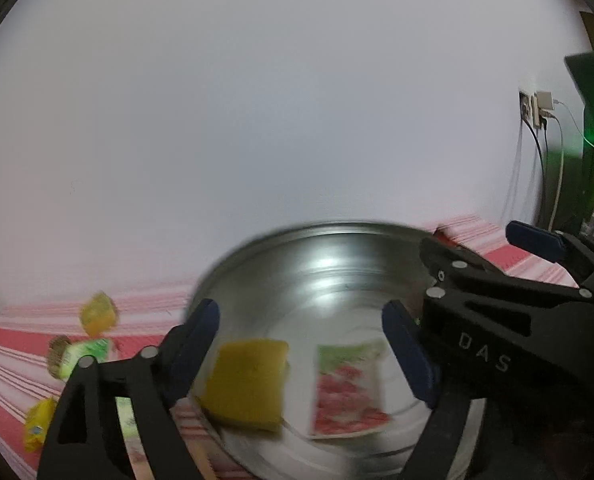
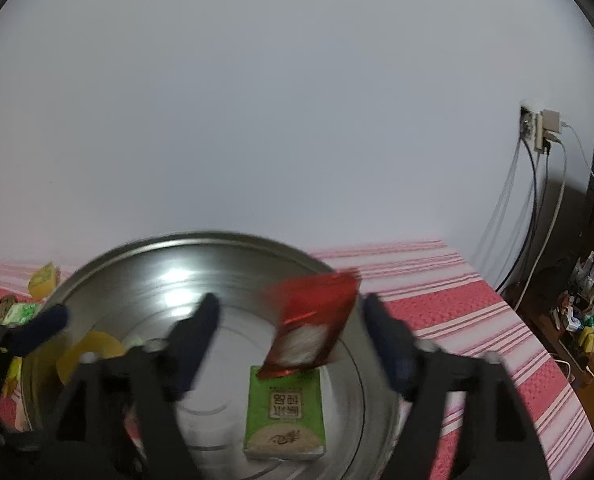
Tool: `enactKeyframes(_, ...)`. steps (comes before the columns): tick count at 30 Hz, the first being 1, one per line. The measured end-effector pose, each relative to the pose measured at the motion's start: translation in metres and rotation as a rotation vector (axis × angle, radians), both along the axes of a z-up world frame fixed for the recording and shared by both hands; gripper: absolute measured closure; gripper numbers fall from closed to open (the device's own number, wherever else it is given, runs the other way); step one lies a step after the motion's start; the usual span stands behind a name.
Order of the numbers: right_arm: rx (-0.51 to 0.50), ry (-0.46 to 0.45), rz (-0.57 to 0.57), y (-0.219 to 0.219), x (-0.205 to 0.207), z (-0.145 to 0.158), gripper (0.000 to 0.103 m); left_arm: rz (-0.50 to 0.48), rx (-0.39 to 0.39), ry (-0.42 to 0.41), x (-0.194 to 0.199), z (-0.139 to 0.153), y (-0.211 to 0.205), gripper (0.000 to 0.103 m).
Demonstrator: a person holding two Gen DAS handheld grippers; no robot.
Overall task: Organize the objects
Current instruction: 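Open both grippers to drop the pastry bag and red cake into the tin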
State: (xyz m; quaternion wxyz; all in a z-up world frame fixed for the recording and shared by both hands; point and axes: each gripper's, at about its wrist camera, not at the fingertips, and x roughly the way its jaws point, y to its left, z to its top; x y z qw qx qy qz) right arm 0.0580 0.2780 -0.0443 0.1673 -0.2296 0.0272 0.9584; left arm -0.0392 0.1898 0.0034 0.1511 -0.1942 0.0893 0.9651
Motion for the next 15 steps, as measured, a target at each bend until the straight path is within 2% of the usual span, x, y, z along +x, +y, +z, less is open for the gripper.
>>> enactKeyframes(2, 0.002, 0.025, -0.003, 0.0, 0.004, 0.003, 0.021, 0.018, -0.008, 0.022, 0.003, 0.001, -0.003, 0.014)
enactKeyframes(5, -0.001, 0.033, -0.012, 0.0, 0.006, 0.005, 0.012, 0.046, 0.021, 0.025, 0.006, 0.001, -0.013, 0.014)
enactKeyframes(15, -0.039, 0.03, 0.007, 0.003, 0.006, 0.005, 0.012, 0.149, 0.031, 0.04, 0.014, -0.009, -0.044, 0.014)
